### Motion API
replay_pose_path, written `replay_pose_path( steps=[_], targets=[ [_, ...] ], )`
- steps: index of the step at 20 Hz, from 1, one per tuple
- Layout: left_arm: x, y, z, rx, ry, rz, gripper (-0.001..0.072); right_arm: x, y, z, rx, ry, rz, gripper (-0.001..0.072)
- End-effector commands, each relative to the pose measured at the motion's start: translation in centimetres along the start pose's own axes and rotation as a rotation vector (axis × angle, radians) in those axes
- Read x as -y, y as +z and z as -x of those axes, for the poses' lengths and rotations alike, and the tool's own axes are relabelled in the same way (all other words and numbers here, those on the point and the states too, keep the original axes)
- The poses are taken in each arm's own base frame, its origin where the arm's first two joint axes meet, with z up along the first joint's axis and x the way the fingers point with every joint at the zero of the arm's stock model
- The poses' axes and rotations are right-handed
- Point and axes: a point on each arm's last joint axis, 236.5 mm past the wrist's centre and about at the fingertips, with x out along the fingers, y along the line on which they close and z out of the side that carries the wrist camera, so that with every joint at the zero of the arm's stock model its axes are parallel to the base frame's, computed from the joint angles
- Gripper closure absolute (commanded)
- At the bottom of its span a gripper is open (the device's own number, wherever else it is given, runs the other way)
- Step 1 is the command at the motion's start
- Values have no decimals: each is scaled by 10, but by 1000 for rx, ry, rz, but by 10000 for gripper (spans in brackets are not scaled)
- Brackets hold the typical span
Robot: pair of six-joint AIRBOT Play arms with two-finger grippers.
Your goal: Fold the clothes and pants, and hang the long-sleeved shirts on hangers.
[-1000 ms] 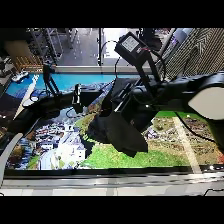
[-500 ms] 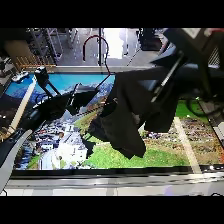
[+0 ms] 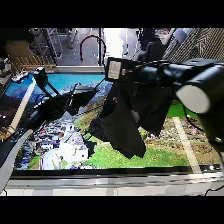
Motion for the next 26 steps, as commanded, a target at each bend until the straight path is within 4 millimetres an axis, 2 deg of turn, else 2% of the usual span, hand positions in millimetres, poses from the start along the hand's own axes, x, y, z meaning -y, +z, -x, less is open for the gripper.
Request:
replay_pose_path(
  steps=[1, 3, 5, 8, 10, 12, 13, 14, 15, 16, 17, 19, 20, 23, 26],
  targets=[
    [-22, -9, 2, -35, 93, 5, 317, -9, 9, -18, 42, 40, -69, 695],
    [-56, -12, 10, -55, 238, 30, -12, -18, 6, -14, 31, 78, -71, 697],
    [-70, -5, 25, -66, 294, 10, -9, -27, -1, -11, 0, 117, -68, 699],
    [-77, 8, 44, -166, 320, -23, -12, -48, -14, -10, -56, 201, -39, 700],
    [-77, 42, 49, -160, 337, -55, -12, -61, -19, -14, -79, 239, -40, 701],
    [-71, 89, 51, -131, 370, -105, -10, -69, -23, -20, -100, 254, -73, 701],
    [-75, 113, 56, -103, 445, -41, -8, -67, -28, -24, -129, 228, -138, 701],
    [-81, 128, 64, -85, 548, 76, -7, -57, -34, -27, -157, 176, -215, 701],
    [-84, 126, 75, -101, 646, 217, -6, -42, -39, -30, -163, 110, -308, 701],
    [-83, 110, 90, -162, 755, 370, -5, -22, -48, -33, -164, 27, -418, 701],
    [-78, 82, 106, -252, 861, 518, -4, -5, -58, -33, -168, -46, -508, 701],
    [-65, 20, 132, -444, 1022, 743, -2, 9, -75, -32, -188, -99, -564, 701],
    [-59, -3, 131, -495, 1034, 809, -1, 11, -78, -31, -191, -106, -567, 701],
    [-52, -59, 94, -540, 983, 960, 14, 21, -74, -24, -158, -135, -569, 700],
    [-77, -102, 50, -445, 1004, 1048, 14, 27, -69, -19, -128, -153, -569, 700]
  ],
)
